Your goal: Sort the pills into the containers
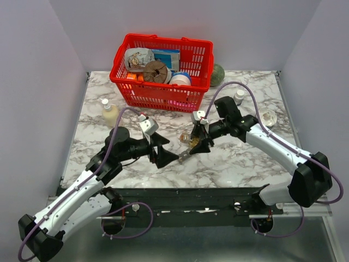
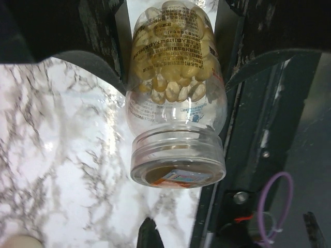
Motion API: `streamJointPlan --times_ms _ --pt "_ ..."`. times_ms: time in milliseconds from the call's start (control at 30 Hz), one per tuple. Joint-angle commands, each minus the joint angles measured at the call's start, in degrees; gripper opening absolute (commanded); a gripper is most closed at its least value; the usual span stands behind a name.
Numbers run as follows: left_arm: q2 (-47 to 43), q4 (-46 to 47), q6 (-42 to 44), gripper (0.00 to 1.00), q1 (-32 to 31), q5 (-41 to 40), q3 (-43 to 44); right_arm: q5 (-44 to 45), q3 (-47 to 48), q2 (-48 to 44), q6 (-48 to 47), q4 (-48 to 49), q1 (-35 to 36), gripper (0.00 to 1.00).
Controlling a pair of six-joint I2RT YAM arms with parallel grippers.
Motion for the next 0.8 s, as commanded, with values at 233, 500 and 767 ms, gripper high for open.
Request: streamJointPlan --times_ms 233,500,767 --pt "3.2 8.9 29.3 0.99 -2.8 15.8 -1.9 -11.3 4.8 4.6 -14.2 -15.3 0.2 0.09" --pt "9.5 10.2 29.2 0.91 -5.4 10.5 2.8 -10.1 4.9 5.1 -14.7 -15.6 0.8 0.09" --pt "12.3 8.2 29.2 0.77 -6.2 11.6 4.2 -9.7 4.8 5.0 -14.7 -15.6 1.0 0.09"
